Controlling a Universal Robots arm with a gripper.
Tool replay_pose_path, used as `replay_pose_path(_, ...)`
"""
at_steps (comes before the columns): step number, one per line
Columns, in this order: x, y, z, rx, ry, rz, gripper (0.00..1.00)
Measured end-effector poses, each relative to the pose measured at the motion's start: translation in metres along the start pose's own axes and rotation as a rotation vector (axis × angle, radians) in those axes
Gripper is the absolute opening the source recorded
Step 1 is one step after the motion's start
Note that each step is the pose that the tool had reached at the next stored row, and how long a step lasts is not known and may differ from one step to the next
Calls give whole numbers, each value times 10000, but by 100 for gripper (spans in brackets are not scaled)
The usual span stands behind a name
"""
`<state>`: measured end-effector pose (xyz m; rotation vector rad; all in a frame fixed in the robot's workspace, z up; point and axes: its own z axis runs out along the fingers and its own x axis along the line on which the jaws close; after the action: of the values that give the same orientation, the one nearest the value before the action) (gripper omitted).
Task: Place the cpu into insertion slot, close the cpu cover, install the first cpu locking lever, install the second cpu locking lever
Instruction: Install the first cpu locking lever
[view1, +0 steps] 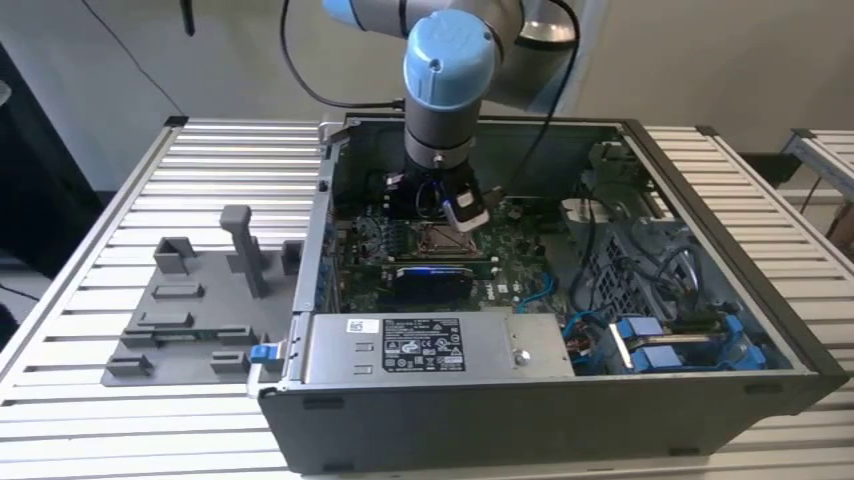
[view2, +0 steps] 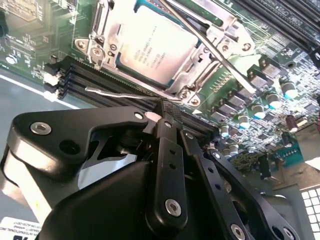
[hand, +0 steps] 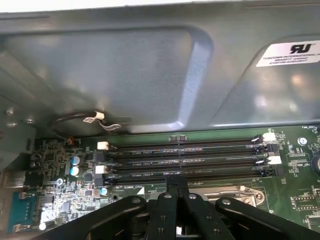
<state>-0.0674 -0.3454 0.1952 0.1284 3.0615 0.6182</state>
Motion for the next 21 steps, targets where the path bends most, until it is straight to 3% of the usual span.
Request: replay_pose_path(21,-169,1,34,-2,-1,0,11)
